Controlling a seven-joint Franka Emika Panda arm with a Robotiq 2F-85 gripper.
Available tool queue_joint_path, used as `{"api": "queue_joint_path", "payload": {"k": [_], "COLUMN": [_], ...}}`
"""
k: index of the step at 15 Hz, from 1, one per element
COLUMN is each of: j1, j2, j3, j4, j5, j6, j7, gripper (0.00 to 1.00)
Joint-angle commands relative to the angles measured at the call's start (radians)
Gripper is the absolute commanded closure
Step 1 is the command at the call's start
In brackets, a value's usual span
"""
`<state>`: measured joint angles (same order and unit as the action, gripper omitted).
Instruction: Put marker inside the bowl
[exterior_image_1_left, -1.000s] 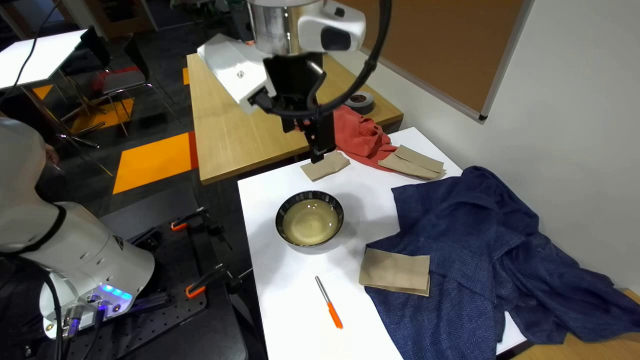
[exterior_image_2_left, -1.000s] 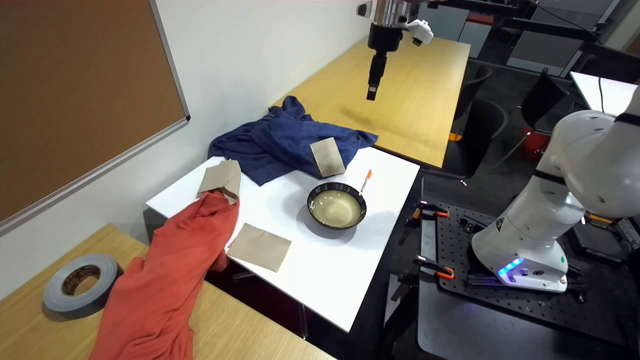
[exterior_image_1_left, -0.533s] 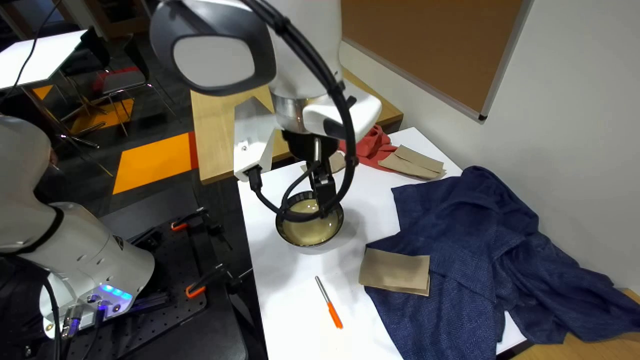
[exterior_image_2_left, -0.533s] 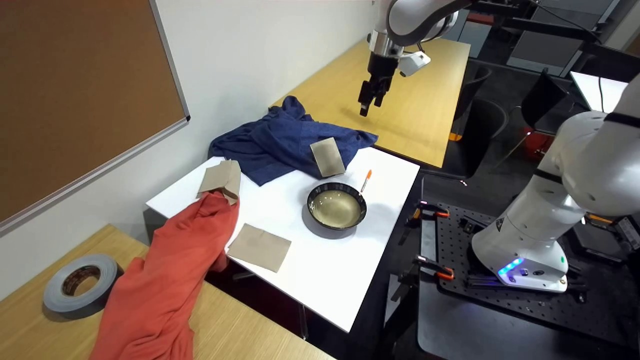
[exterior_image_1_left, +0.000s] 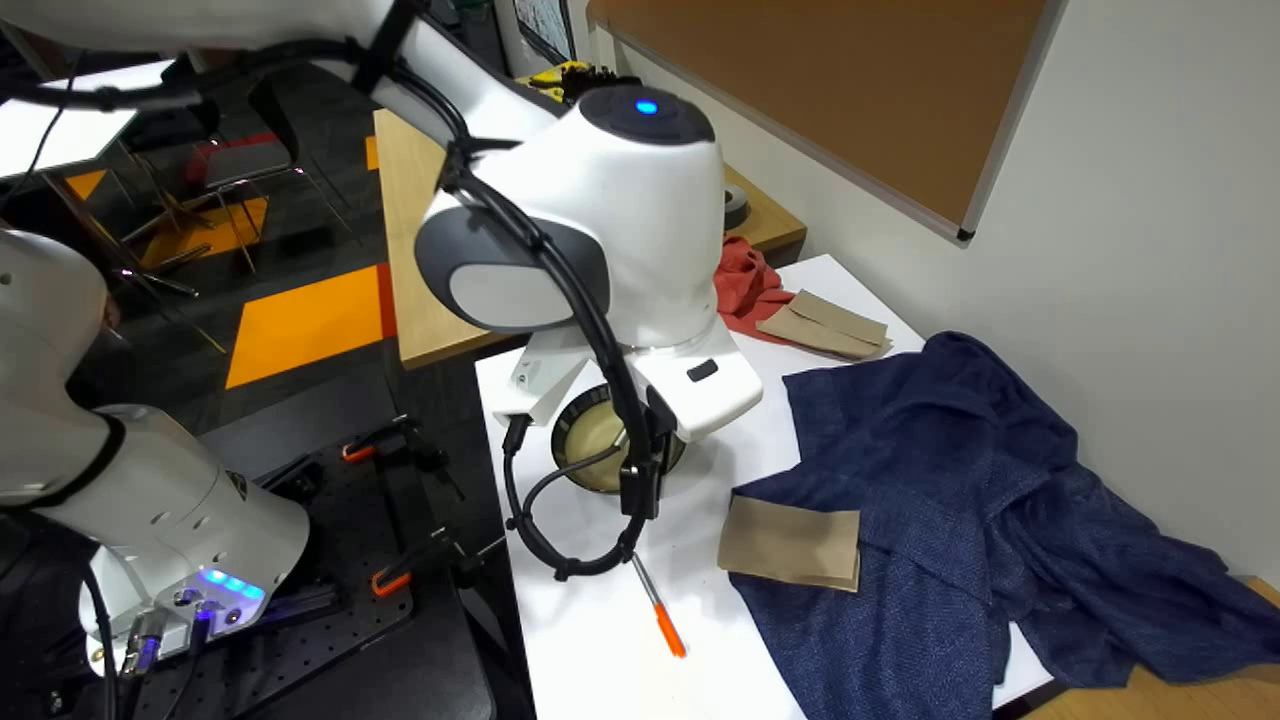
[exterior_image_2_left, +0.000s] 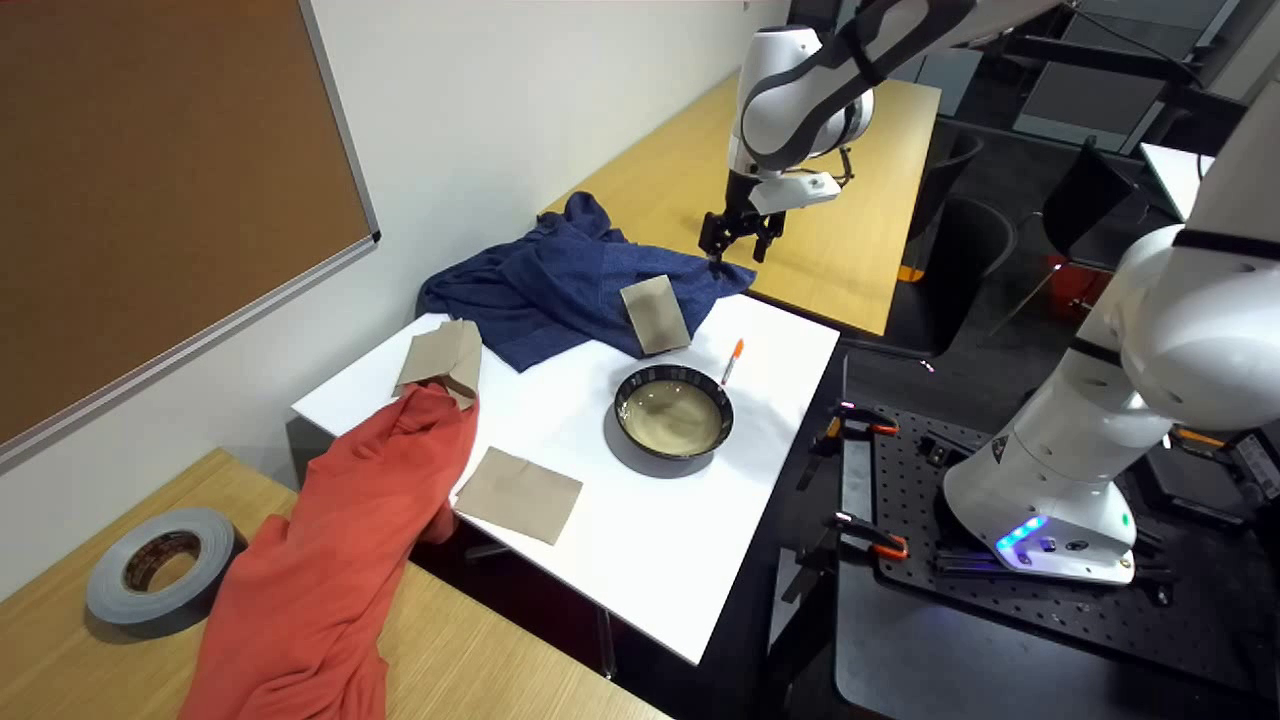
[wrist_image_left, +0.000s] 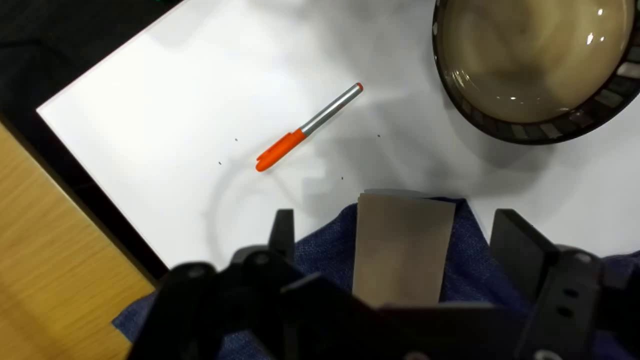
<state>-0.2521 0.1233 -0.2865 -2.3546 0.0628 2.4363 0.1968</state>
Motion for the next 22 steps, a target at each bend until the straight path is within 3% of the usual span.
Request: {"api": "queue_joint_path", "payload": {"k": [1, 11, 22], "j1": [-0.012, -0.022, -0.039], "j2": [0.088, 0.333, 0.487], "j3": [-0.006, -0.039, -0.004], "j4": [0.001, 0.01, 0.061], "j5": [0.076, 0.337, 0.426], "j6": [0.089, 0.318, 0.359], "j7": [0.121, 0.385, 0.48], "gripper": [0.0, 0.0, 0.0]}}
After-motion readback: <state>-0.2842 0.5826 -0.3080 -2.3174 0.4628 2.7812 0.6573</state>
